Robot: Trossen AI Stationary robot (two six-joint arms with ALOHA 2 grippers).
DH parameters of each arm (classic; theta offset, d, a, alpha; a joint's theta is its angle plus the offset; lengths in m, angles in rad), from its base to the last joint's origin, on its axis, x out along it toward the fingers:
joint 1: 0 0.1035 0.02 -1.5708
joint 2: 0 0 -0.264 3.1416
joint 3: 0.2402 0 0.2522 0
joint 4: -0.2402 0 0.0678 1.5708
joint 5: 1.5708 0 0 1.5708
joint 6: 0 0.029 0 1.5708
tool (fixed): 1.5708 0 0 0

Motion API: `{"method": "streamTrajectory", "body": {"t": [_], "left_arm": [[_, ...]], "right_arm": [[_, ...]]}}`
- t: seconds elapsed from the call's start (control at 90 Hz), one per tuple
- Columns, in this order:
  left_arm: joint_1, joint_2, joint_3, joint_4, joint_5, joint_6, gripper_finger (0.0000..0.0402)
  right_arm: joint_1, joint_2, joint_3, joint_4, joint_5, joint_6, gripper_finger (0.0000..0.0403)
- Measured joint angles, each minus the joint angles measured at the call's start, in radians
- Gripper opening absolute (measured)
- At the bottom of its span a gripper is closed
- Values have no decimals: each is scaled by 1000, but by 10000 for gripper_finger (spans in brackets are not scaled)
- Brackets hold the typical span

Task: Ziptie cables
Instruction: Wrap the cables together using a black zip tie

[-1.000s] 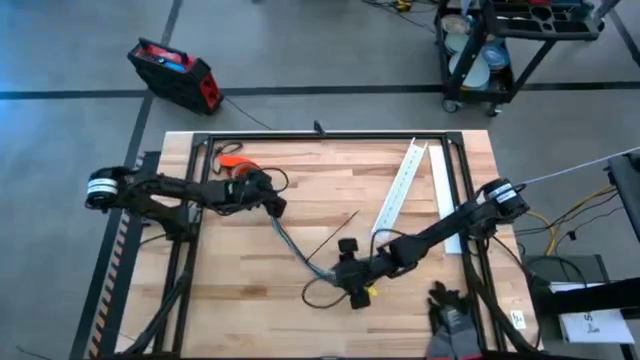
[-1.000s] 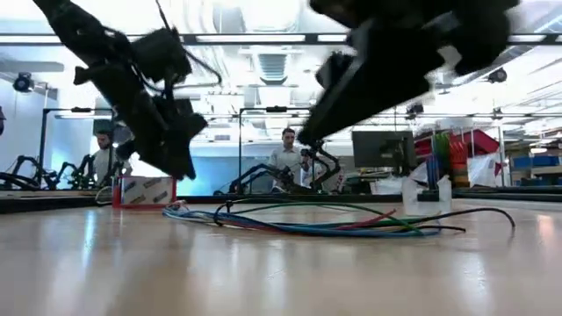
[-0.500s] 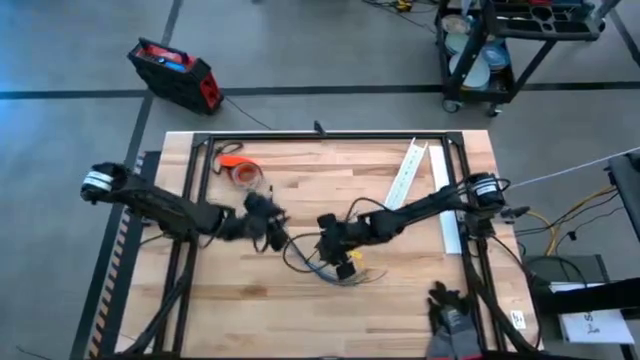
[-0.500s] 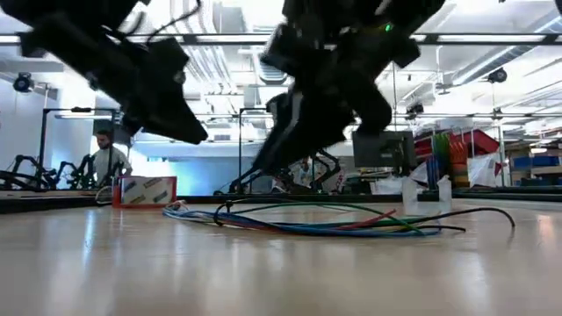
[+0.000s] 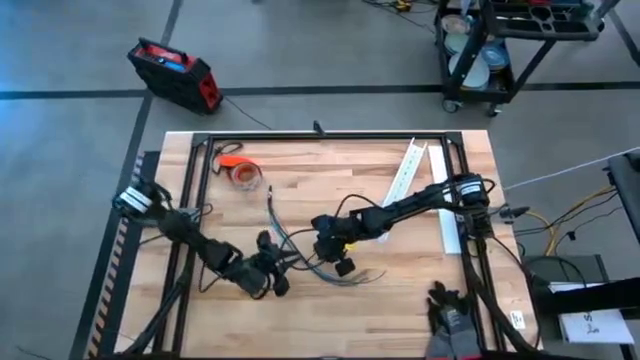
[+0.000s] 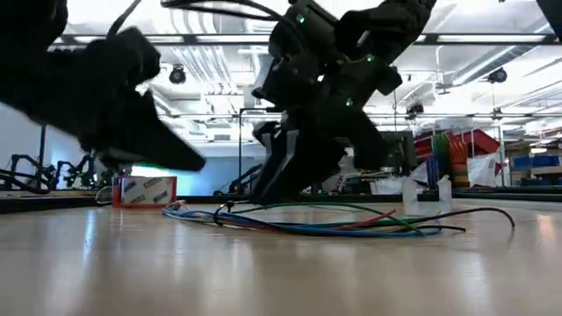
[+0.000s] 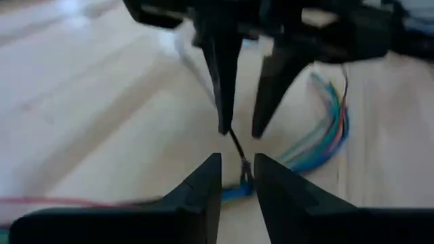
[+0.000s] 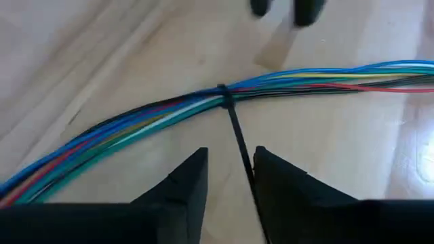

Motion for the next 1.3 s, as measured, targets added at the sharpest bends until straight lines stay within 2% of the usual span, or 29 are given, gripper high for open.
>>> {"method": "streamTrajectory", "body": {"t": [0.222, 0.567, 0.8, 1.0, 1.144, 1.3], "left_arm": [[-11, 102, 42, 44, 22, 37, 74], [-5, 125, 80, 13, 26, 78, 86], [38, 124, 79, 13, 28, 32, 137], [98, 124, 80, 14, 104, -12, 174], [116, 124, 80, 21, 133, -21, 176], [124, 124, 79, 21, 199, -68, 150]], "right_arm": [[-7, 3, 0, -4, 1, 3, 51], [-10, 1, 0, -6, -20, 11, 5], [-11, 1, 0, -7, -20, 11, 2], [-11, 0, 0, -7, -19, 5, 0], [-11, 0, 0, -7, -19, 4, 0], [-11, 0, 0, -7, -19, 1, 0]]}}
